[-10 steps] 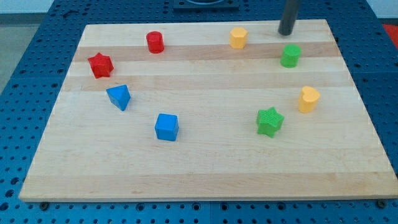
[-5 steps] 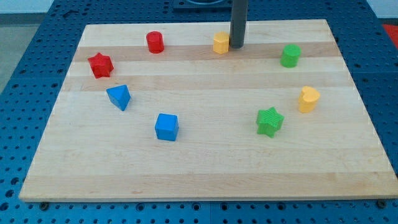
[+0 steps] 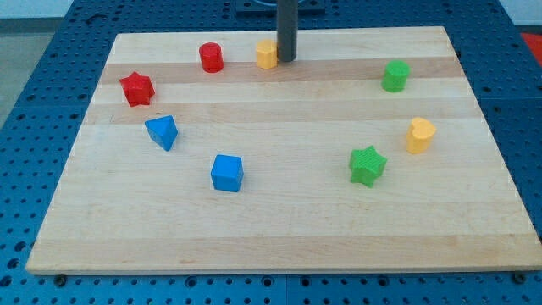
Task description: Push the yellow hexagon closer to the red circle
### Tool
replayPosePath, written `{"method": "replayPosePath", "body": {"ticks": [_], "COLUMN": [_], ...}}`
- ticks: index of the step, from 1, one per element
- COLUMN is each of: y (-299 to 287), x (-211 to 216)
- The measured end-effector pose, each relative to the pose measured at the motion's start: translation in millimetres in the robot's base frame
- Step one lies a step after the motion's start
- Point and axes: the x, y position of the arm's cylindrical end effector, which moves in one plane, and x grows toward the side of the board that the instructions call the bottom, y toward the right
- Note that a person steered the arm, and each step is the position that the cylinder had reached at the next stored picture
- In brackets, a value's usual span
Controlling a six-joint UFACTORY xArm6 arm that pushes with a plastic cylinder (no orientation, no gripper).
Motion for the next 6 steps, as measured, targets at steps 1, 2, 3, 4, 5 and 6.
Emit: {"method": "replayPosePath", "body": {"ticks": [1,2,3,4,5,6], "y": [-3.7,-8.6,-23.2,-41.0,-68.2,-101.7], "x": [12.6,20.3,15.7,4.0,1.0,3.3]}}
